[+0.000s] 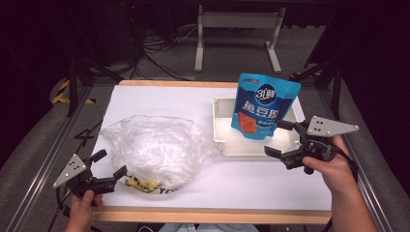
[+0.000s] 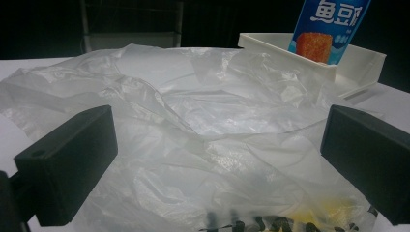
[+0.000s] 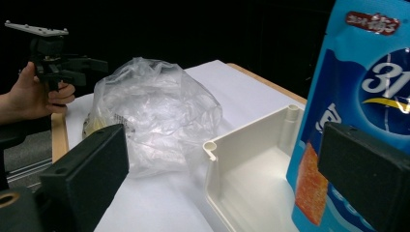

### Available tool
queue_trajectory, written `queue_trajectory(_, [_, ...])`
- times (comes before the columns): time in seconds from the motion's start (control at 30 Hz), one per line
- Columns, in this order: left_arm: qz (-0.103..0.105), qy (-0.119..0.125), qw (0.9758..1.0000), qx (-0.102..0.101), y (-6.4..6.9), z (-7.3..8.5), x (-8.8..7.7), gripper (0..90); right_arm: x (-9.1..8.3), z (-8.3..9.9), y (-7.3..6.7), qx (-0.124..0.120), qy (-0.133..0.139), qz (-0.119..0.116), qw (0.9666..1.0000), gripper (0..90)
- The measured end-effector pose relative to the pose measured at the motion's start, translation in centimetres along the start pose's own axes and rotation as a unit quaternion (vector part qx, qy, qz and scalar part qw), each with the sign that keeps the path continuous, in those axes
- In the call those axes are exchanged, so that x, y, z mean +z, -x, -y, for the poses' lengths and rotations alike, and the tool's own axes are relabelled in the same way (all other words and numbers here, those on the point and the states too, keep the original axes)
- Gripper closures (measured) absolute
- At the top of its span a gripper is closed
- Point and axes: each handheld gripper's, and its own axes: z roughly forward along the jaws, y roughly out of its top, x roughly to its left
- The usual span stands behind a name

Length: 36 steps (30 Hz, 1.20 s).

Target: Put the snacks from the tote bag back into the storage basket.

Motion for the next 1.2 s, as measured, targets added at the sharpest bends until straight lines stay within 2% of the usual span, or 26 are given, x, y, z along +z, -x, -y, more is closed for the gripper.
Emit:
queue_trajectory(0.17, [0.001,-0.001,1.0,0.0,0.0,0.0,0.0,0.4,1.0,1.1,-0.5,-0.01,0.002,0.009,0.9999,4.9])
queue_trajectory(0.3, [0.001,0.0,1.0,0.0,0.0,0.0,0.0,0.4,1.5,2.2,-0.7,-0.015,0.002,0.03,0.9994,4.9])
queue_trajectory(0.5, [0.003,0.0,1.0,0.001,0.0,0.0,0.0,0.4,2.6,4.9,-0.9,-0.013,0.008,0.026,0.9995,4.9])
queue_trajectory(0.53, [0.002,0.0,1.0,0.001,0.0,0.0,0.0,0.4,2.6,4.9,-0.9,-0.013,0.008,0.026,0.9995,4.9])
queue_trajectory(0.57, [0.003,0.0,1.0,0.001,0.0,0.0,0.0,0.4,3.1,5.8,-0.9,-0.003,0.014,0.025,0.9996,4.9])
queue_trajectory(0.63, [0.003,0.001,1.0,0.002,0.0,-0.1,0.0,0.4,3.5,6.3,-0.9,-0.005,-0.002,0.025,0.9997,4.9])
queue_trajectory(0.87, [0.007,0.007,1.0,0.002,0.0,-0.1,0.0,0.4,4.6,7.5,-1.2,-0.006,-0.002,0.035,0.9994,4.8])
queue_trajectory(1.0, [0.008,0.01,0.9999,0.0,0.0,-0.1,0.0,0.4,5.2,8.7,-1.0,-0.013,-0.02,0.051,0.9984,3.8])
queue_trajectory(1.1, [0.01,0.01,0.9999,0.0,0.0,-0.1,0.0,0.4,5.5,9.7,-0.9,-0.004,-0.014,0.053,0.9985,3.1])
queue_trajectory(1.2, [0.015,0.003,0.9999,0.001,-0.1,-0.1,0.0,0.4,6.0,10.7,-0.7,0.003,-0.027,0.06,0.9978,3.2])
